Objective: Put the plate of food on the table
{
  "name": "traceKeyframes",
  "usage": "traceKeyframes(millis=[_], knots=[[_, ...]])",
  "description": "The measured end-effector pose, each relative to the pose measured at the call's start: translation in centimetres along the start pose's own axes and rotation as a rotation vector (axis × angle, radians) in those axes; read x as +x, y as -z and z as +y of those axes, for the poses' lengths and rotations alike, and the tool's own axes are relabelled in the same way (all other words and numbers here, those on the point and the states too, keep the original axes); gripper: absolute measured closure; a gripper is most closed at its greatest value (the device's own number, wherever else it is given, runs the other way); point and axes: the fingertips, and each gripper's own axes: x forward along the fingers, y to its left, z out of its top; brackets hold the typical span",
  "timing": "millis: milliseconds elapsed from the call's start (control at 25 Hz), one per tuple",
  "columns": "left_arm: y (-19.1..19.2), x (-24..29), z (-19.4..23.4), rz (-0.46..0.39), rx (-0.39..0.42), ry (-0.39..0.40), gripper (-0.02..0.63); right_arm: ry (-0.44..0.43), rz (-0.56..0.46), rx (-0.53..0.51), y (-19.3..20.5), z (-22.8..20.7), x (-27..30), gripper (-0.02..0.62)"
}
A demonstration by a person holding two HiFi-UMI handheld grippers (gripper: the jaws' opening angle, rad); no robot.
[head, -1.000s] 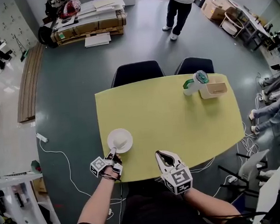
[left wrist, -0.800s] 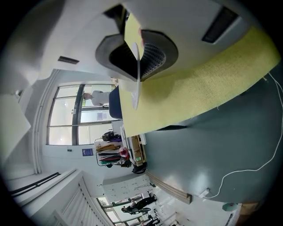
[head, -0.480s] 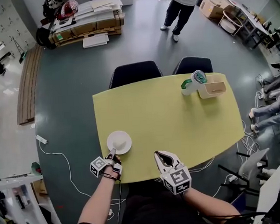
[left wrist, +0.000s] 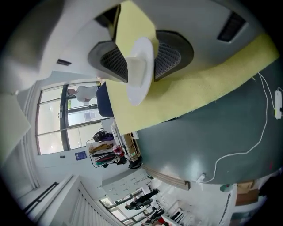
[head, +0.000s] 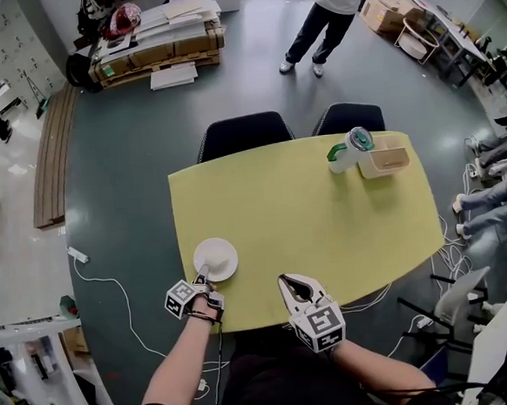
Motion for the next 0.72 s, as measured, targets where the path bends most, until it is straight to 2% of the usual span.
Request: traceKeyframes(millis=[240, 480, 720], knots=[[-1.5, -0.5, -0.3, -0.076, 0.228, -0.079, 0.425, -0.003, -0.001, -0.017, 0.2, 0.2, -0.2, 0.583], [-1.8, -0.8, 0.0, -0.093, 0.471, -0.151, 0.425, -0.007, 0.01, -0.02, 0.9, 0.1, -0.6, 0.583], [-2.9, -1.8, 0.3, -0.111, 0.609, -0.163, 0.425, -0.008, 0.001, -0.02, 0.6, 0.1, -0.2, 0.583]])
